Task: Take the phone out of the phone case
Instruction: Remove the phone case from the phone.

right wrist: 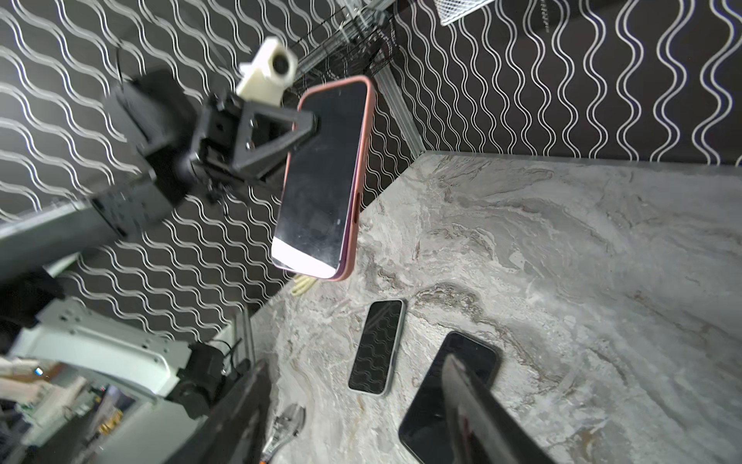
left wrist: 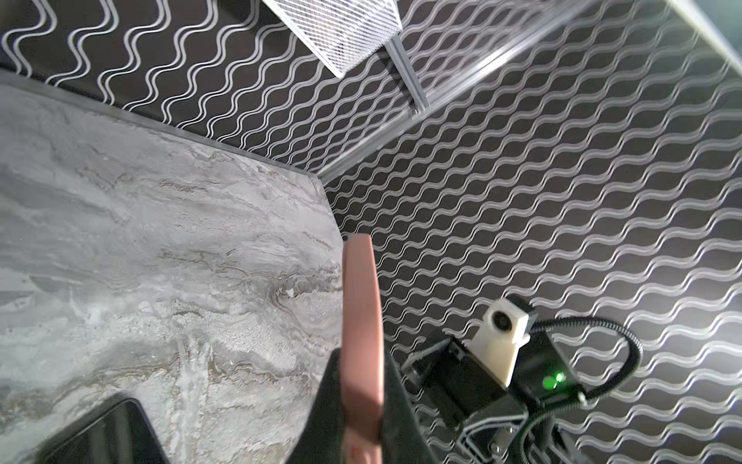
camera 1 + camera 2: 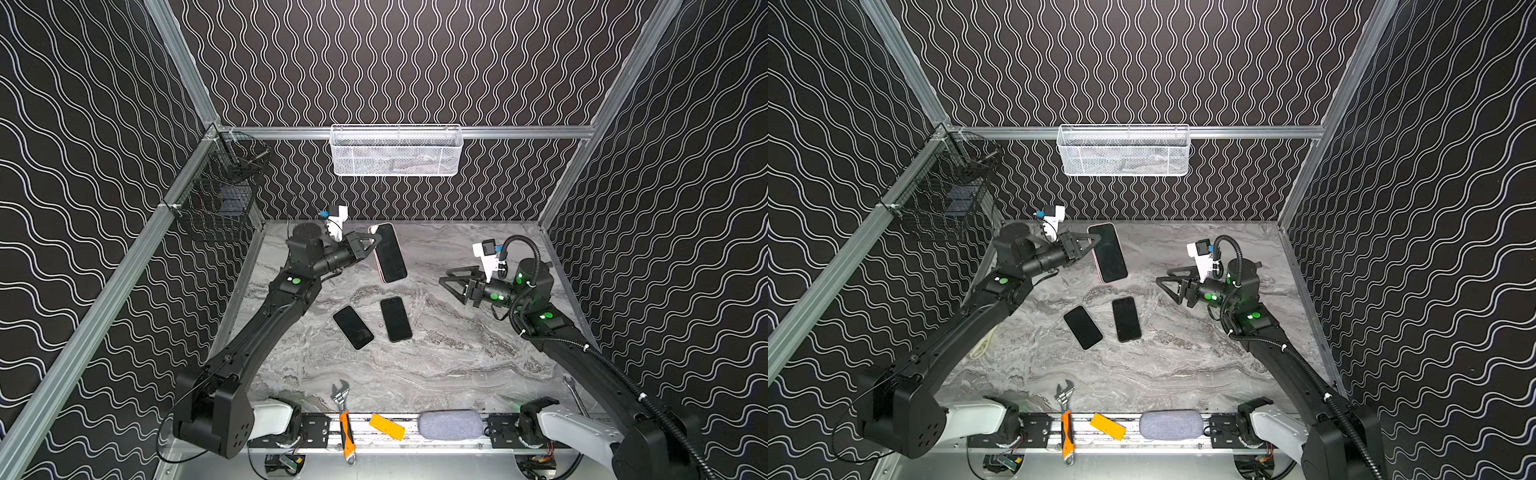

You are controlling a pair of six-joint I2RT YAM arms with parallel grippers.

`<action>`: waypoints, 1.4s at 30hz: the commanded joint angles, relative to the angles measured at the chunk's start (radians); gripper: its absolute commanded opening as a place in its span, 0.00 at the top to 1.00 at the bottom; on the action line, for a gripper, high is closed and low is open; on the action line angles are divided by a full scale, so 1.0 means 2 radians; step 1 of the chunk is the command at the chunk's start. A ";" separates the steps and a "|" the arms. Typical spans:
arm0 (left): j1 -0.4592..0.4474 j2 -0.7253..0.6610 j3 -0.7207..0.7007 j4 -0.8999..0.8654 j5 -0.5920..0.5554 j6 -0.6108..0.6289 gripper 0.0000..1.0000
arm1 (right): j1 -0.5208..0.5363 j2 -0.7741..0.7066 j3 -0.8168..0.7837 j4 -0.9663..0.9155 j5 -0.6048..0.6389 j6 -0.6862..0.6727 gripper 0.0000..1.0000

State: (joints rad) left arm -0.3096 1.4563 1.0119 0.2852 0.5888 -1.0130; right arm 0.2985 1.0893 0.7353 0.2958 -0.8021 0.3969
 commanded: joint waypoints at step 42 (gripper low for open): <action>-0.068 0.054 -0.137 0.440 -0.113 -0.296 1.00 | 0.083 0.148 -0.026 0.323 -0.018 0.277 0.02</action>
State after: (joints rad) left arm -0.4393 1.5612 0.7216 1.0828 0.3714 -1.5829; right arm 0.4641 1.3792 0.6815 0.8856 -0.8471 0.9428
